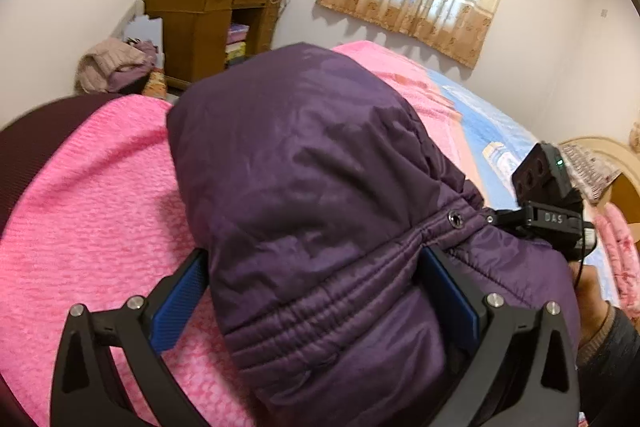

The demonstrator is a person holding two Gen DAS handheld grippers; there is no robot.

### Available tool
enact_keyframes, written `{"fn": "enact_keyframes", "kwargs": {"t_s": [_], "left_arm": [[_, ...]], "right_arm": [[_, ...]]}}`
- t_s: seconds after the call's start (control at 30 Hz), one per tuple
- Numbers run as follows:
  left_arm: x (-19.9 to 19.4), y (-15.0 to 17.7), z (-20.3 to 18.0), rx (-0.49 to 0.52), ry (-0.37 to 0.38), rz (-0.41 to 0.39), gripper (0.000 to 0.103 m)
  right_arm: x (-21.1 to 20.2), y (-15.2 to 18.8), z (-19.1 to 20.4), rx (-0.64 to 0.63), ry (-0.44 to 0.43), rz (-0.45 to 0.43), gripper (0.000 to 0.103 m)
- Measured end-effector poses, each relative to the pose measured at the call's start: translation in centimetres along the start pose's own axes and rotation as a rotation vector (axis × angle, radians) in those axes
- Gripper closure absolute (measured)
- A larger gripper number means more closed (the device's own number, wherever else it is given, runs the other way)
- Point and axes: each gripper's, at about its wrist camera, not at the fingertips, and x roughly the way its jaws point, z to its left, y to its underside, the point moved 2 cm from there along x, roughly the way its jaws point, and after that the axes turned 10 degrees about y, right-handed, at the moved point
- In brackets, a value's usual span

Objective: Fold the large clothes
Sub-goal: 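Open both grippers and release the folded jacket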

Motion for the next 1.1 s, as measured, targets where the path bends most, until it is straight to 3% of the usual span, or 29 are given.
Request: {"fn": "enact_keyframes", "kwargs": {"t_s": [0.13, 0.23, 0.43, 0.6, 0.73, 1.1], "left_arm": [[-1.9, 0.0, -1.6, 0.08, -0.098, -0.026, 0.0], [-3.2, 0.2, -2.2, 0.115, -0.115, -0.046, 0.0], [-5.1, 0.1, -3.3, 0.162, -0.147, -0.076, 0.0], [-7.7, 0.5, -4.7, 0.193, -0.138, -0.127, 0.0], [-9.9, 0.8, -5.8, 0.237, -0.147, -0.17, 0.0], [-15.8, 0.5, -8.7, 0.281, -0.127, -0.309, 0.0]], "right_arm": [[-1.7, 0.1, -0.4, 0.047, -0.036, -0.033, 0.037], [-3.5, 0.5, -0.7, 0.075, -0.046, -0.06, 0.037], [-7.8, 2.0, 0.5, 0.051, 0.054, -0.152, 0.037], [-12.2, 4.0, 1.8, 0.014, 0.194, -0.253, 0.037], [-15.1, 6.9, 5.1, -0.075, 0.326, -0.343, 0.037], [-20.6, 14.1, 17.3, -0.371, 0.513, -0.607, 0.034]]}}
